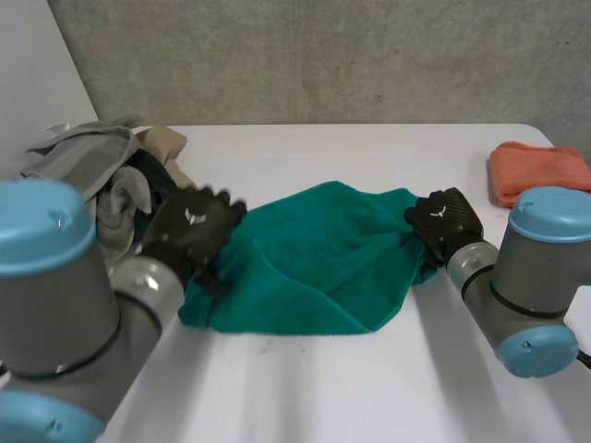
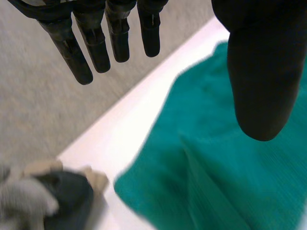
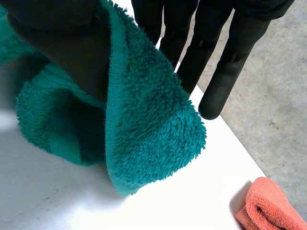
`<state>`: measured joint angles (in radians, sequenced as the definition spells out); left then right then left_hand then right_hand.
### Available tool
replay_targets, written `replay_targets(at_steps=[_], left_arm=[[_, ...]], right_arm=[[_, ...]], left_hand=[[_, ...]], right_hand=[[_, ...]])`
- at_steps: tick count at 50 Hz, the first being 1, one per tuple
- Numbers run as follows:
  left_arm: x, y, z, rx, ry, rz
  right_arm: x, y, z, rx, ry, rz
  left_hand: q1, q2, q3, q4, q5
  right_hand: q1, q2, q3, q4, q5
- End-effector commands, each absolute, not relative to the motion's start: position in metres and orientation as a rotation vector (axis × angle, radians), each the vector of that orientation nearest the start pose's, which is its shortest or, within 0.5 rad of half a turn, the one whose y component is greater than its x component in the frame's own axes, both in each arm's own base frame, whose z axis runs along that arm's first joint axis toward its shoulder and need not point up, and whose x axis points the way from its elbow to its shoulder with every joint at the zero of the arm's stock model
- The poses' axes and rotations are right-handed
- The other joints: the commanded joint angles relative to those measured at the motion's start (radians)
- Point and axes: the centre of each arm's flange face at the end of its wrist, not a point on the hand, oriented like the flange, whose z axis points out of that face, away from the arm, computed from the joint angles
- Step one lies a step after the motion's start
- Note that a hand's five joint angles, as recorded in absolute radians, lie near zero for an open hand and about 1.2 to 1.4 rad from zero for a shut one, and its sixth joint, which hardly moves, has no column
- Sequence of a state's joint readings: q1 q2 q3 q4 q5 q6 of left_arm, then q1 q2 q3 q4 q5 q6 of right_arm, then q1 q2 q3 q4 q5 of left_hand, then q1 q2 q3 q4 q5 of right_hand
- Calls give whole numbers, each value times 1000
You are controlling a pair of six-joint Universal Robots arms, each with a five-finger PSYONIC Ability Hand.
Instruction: Fold the laundry.
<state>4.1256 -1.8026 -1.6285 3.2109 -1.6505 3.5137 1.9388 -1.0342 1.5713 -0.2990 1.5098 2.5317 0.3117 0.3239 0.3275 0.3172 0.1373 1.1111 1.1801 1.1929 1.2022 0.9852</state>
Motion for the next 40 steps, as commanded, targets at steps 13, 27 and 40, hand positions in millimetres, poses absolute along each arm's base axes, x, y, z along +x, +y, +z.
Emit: replay_targets(at_steps=[13,27,40], left_arm=[[-332,-299,151,1300,2338,-1822],[-333,-302,115,1270,2268,-1653],[-333,-286,176,1202,2165,-1859]], right_arm=[[260,-290,145,-1278,2220,-1959],[259,-288,142,-1284,2225,-1946],[259,-290,155,-1252,2217,-1983]], left_hand=[[151,139,135,146,151],[419,406,403,413,418],[1085,1072,1069,1079,1084]], right_hand=[[285,216,203,194,237],[285,216,203,194,237],[285,216,203,194,237]])
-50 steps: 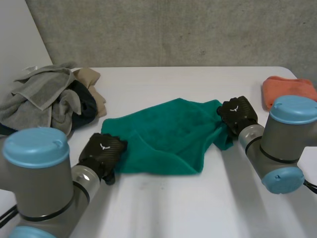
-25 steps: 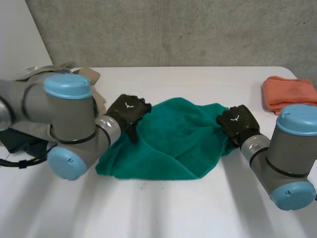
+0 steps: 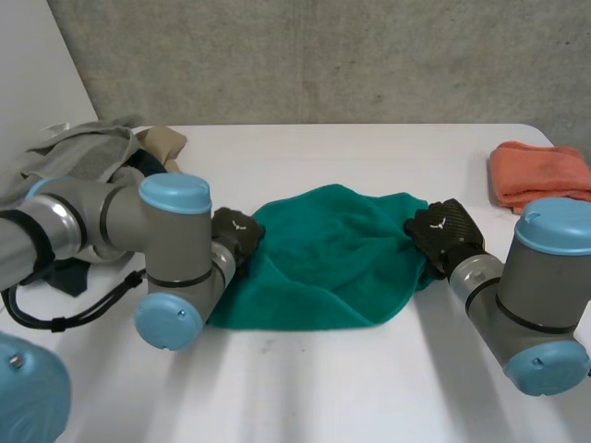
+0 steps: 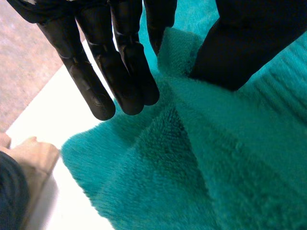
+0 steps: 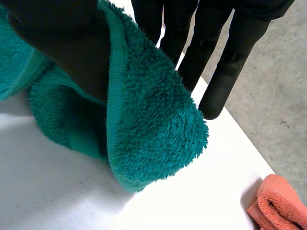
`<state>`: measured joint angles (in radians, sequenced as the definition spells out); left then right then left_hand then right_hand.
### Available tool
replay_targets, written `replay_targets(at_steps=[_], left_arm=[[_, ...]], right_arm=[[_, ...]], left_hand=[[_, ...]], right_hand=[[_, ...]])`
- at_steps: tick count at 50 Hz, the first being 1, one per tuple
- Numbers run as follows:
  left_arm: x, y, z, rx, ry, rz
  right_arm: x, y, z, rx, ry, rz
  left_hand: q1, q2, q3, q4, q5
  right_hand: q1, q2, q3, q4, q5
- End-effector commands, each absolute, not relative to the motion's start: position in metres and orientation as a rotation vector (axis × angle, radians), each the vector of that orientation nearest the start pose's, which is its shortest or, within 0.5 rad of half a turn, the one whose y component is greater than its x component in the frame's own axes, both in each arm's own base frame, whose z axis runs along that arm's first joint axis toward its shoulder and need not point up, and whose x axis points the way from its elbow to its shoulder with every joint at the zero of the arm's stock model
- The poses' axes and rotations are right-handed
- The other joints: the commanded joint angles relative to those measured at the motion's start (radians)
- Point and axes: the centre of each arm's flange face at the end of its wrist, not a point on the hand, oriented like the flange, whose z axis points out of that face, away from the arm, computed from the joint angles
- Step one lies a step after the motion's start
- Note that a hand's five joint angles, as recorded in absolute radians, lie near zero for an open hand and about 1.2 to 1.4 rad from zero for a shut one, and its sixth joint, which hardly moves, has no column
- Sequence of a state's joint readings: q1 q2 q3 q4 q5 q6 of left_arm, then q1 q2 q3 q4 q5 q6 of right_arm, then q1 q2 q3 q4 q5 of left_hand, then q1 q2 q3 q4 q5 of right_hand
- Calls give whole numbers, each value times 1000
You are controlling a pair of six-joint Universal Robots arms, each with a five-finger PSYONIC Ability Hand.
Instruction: Fold the laundry.
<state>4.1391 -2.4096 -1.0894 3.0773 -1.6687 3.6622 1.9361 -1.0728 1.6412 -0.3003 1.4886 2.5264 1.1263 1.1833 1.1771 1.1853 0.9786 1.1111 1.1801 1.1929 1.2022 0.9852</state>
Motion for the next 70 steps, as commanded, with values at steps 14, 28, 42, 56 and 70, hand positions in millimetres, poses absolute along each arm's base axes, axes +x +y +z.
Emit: replay_targets(at_steps=[14,28,42,56,70], left_arm=[[-315,-263,232,1060,1987,-2137],[-285,-268,254,943,1968,-2156],[-282,-272,245,859,2089,-2174],[-276,-266,220,937,2168,-2089],[-276,-246,197,1072,2246,-2030]], right_arm=[[214,-311,179,-779,2508,-1700],[170,-327,164,-463,2497,-1426],[184,-329,137,-522,2409,-1398],[226,-310,122,-759,2322,-1413],[224,-311,129,-771,2299,-1481]], left_hand=[[270,213,219,211,243],[270,213,219,211,243],[270,213,219,211,243],[-110,-167,-161,-169,-137],[-193,-250,-244,-252,-220]], right_hand=[[-709,-778,-791,-800,-758],[-571,-640,-653,-662,-620],[-580,-649,-662,-671,-629],[22,-47,-60,-69,-27],[285,216,203,194,237]])
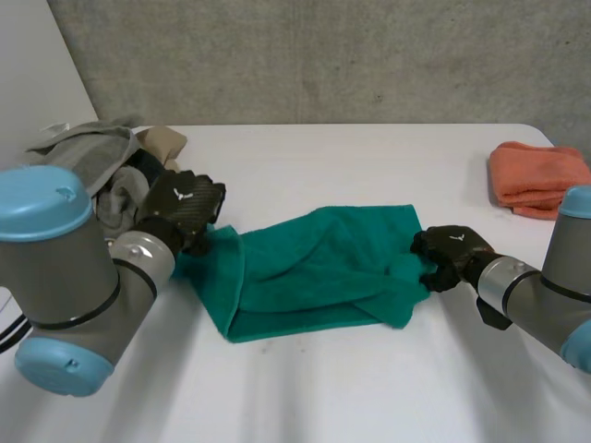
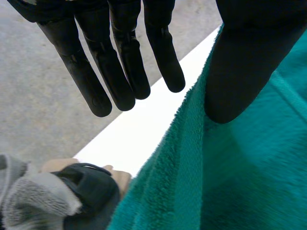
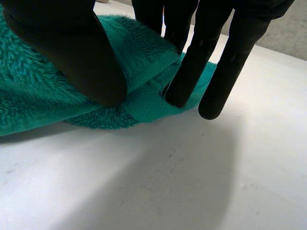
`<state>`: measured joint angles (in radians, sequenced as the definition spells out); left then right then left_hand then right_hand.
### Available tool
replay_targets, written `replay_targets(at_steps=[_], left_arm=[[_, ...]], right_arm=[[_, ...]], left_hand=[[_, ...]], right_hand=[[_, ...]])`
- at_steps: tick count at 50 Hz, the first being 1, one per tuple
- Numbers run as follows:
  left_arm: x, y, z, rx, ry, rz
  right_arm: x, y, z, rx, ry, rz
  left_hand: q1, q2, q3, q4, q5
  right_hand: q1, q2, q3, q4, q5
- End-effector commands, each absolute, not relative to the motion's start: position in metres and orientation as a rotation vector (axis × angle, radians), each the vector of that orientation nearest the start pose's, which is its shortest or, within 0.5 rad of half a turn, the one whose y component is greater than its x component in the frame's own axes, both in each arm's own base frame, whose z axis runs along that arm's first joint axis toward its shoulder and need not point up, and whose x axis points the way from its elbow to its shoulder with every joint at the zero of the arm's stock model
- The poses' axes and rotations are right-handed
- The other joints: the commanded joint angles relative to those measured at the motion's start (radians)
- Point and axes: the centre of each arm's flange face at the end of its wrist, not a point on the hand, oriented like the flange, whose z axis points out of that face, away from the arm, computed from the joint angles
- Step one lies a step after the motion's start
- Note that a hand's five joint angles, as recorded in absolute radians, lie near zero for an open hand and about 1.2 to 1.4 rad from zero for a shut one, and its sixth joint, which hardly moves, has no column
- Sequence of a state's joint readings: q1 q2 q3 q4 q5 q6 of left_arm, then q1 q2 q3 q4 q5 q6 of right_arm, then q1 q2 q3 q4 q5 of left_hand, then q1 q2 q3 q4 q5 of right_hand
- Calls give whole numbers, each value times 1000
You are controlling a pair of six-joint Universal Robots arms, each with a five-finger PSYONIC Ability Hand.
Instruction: Fold the laundry.
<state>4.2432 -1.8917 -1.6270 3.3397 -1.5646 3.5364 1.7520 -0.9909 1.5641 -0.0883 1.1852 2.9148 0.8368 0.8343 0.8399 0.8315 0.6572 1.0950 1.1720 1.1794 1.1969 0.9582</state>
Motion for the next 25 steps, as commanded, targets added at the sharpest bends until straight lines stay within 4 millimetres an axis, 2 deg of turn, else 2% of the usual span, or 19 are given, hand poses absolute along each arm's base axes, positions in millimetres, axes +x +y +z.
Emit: replay_targets(at_steps=[1,9,14,17,23,25], left_arm=[[-275,-246,197,1073,2248,-2028],[-276,-241,190,1098,2264,-2004],[-276,-231,194,1122,2260,-2014],[-276,-226,200,1124,2242,-2041],[-278,-221,200,1132,2216,-2081],[-278,-221,197,1131,2210,-2089]], right_arm=[[225,-310,132,-776,2293,-1491],[228,-307,136,-790,2278,-1503],[228,-307,136,-802,2278,-1507],[228,-307,136,-824,2278,-1516],[228,-307,136,-840,2278,-1519],[228,-307,136,-840,2278,-1519]], left_hand=[[96,99,93,101,101],[108,110,105,113,113],[-118,-115,-121,-113,-113],[-139,-136,-142,-134,-134],[-115,-113,-119,-110,-110],[13,15,10,18,18]], right_hand=[[301,224,217,199,264],[301,224,217,199,264],[301,224,217,199,264],[301,224,217,199,264],[301,224,217,199,264],[301,224,217,199,264]])
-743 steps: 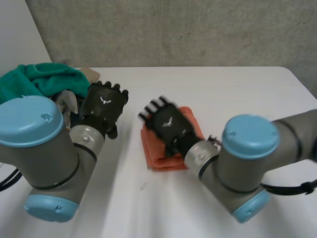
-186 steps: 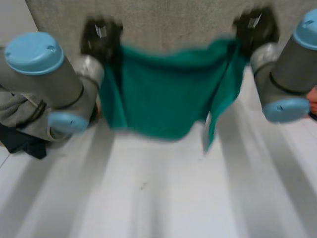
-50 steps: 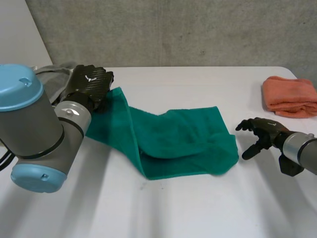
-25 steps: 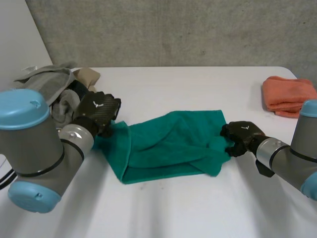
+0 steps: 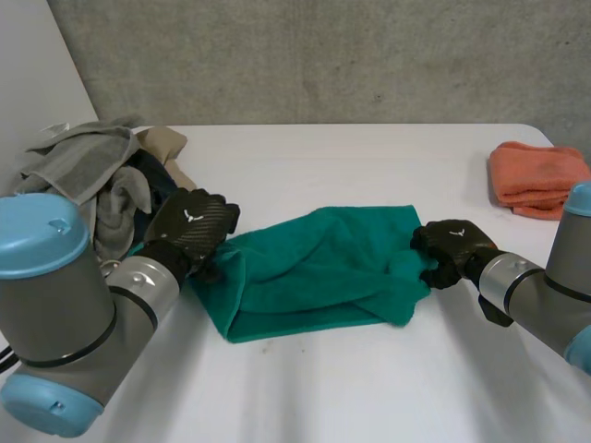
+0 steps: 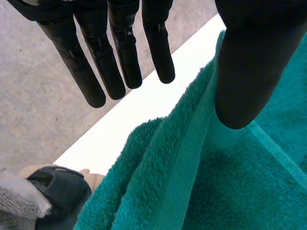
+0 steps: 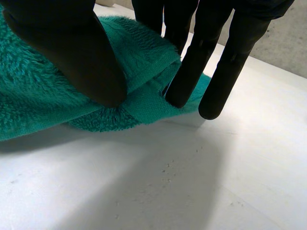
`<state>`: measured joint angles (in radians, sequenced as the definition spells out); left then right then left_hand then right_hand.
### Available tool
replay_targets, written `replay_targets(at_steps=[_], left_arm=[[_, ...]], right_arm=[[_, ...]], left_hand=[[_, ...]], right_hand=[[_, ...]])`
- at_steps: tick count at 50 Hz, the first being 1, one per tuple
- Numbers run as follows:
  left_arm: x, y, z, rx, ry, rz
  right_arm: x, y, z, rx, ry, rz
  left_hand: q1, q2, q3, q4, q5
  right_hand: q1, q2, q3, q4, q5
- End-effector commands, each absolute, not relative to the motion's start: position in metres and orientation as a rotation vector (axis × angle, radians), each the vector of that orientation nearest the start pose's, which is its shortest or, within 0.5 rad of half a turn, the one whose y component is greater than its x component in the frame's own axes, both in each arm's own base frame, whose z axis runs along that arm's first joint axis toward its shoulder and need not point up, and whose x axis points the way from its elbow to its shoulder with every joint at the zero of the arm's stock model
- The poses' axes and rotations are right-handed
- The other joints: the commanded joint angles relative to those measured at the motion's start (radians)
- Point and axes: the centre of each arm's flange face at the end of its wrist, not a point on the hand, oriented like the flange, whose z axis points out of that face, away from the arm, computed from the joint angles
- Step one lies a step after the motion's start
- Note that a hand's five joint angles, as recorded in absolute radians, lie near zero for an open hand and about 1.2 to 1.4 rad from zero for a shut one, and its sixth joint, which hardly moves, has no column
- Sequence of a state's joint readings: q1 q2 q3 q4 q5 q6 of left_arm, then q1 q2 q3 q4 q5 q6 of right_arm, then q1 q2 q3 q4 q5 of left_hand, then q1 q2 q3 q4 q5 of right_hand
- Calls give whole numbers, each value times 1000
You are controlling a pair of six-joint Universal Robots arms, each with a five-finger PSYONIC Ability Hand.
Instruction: Fold the laundry.
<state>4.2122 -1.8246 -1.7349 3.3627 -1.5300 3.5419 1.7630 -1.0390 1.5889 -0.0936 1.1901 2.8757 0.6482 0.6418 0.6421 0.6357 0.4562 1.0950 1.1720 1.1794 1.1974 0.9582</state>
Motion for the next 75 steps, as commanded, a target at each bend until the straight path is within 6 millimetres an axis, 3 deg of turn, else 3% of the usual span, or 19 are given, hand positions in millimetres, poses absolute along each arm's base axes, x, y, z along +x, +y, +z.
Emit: replay_targets(at_steps=[1,7,12,14,21,25,28,32,36,43,47,48,51,54,59,63,66,74,75], left_arm=[[-278,-222,195,1131,2210,-2089],[-280,-225,181,1138,2221,-2071],[-282,-231,181,1134,2203,-2070],[-281,-231,201,1109,2138,-2133],[-251,-218,317,856,1764,-2498],[-225,-218,355,713,1643,-2549],[-213,-217,366,658,1638,-2542],[-199,-223,369,600,1694,-2496],[-190,-231,356,591,1782,-2409],[-207,-271,277,752,2102,-2162],[-226,-305,257,795,2117,-2159],[-235,-325,258,783,2068,-2210],[-246,-354,274,750,1940,-2332],[-257,-380,333,619,1612,-2580],[-253,-388,422,355,1065,-2866],[-254,-386,432,303,964,-2906],[-255,-387,420,329,1035,-2880],[-255,-384,315,491,1470,-2668],[-254,-380,293,522,1555,-2617]], right_arm=[[228,-307,135,-840,2279,-1517],[227,-307,136,-839,2281,-1519],[222,-314,143,-822,2313,-1567],[219,-315,157,-850,2322,-1625],[207,-293,258,-1133,2267,-1971],[201,-283,322,-1141,2162,-2237],[195,-271,358,-1107,2136,-2359],[190,-254,379,-1166,2170,-2360],[186,-255,368,-1308,2283,-2253],[202,-286,306,-1561,2466,-1947],[213,-314,293,-1539,2512,-1981],[216,-321,291,-1528,2507,-2009],[227,-356,303,-1363,2408,-2280],[233,-377,327,-1143,2234,-2550],[237,-392,392,-670,1701,-3023],[237,-385,403,-625,1603,-3081],[238,-384,393,-667,1656,-3037],[244,-380,325,-952,1910,-2706],[247,-381,304,-1018,1960,-2608]], left_hand=[[269,276,275,282,287],[747,753,753,759,764],[748,754,754,761,766],[748,754,754,761,766],[748,754,754,761,766],[748,754,754,761,766],[748,754,754,761,766],[748,754,754,761,766],[748,754,754,761,766],[748,754,754,761,766],[748,754,754,761,766],[748,754,754,761,766],[748,754,754,761,766],[748,754,754,761,766],[748,754,754,761,766],[748,754,754,761,766],[748,754,754,761,766],[748,754,754,761,766],[748,754,754,761,766]], right_hand=[[301,224,217,199,264],[301,224,217,199,264],[301,224,217,199,264],[301,224,217,199,264],[301,224,217,199,264],[301,224,217,199,264],[301,224,217,199,264],[301,224,217,199,264],[301,224,217,199,264],[301,224,217,199,264],[301,224,217,199,264],[301,224,217,199,264],[301,224,217,199,264],[301,224,217,199,264],[301,224,217,199,264],[301,224,217,199,264],[301,224,217,199,264],[301,224,217,199,264],[301,224,217,199,264]])
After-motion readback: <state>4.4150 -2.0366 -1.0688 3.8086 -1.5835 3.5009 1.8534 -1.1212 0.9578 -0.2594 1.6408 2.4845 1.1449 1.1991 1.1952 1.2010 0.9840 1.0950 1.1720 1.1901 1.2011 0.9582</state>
